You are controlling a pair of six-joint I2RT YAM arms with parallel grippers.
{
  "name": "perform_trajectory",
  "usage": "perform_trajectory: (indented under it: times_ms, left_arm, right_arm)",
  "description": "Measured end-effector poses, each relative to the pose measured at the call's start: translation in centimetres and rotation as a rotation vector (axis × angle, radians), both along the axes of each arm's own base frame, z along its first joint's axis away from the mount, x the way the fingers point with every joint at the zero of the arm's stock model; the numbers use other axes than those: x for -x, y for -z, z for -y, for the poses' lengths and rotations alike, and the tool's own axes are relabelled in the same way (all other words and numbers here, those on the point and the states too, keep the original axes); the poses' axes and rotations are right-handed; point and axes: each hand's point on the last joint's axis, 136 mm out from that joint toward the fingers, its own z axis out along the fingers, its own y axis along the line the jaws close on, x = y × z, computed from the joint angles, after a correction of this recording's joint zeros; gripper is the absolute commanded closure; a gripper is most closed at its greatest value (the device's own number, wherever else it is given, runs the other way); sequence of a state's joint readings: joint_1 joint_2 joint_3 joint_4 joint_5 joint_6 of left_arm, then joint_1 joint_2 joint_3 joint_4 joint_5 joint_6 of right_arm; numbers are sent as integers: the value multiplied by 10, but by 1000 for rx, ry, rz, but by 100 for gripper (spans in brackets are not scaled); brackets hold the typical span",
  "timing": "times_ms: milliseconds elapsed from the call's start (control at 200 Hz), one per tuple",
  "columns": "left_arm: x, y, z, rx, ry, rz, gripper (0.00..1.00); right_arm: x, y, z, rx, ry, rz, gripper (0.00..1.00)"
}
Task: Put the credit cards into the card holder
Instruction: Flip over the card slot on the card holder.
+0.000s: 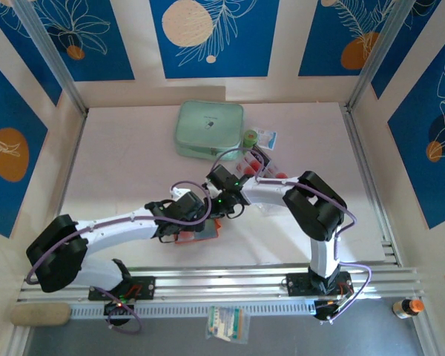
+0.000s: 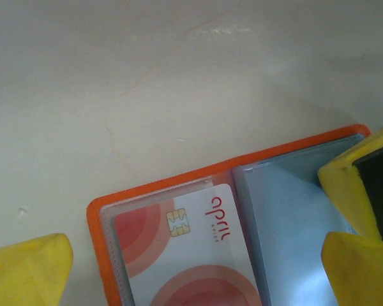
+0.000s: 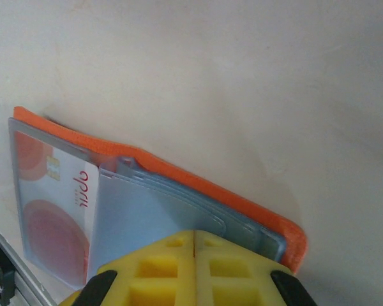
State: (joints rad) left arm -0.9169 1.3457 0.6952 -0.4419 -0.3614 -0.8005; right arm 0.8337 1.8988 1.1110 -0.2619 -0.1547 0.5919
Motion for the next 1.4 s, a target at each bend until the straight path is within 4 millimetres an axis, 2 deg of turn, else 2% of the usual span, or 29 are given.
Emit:
perform_trajectory:
  times_ms: [260, 600, 805, 900, 1025, 1400]
  left_arm:
    - [3, 7, -4, -7, -6, -1, 1]
    - [9, 21, -11, -10, -15, -10, 18]
    - [7, 20, -9, 2, -16, -2, 22]
    - [6, 20, -8, 6, -17, 1, 23]
    - [6, 20, -8, 6, -17, 1, 25]
    - [8, 23, -10, 1, -17, -2, 29]
  right_arm:
    - [1, 0, -3, -7, 0, -1, 98]
    - [1, -1, -3, -7, 2, -3, 97]
    - [0, -8, -2, -12, 15, 0, 77]
    - [0, -16, -2, -25, 27, 6, 71]
    - [1, -19, -1, -35, 40, 4, 69]
    - [4, -10, 1, -29, 62, -22, 69]
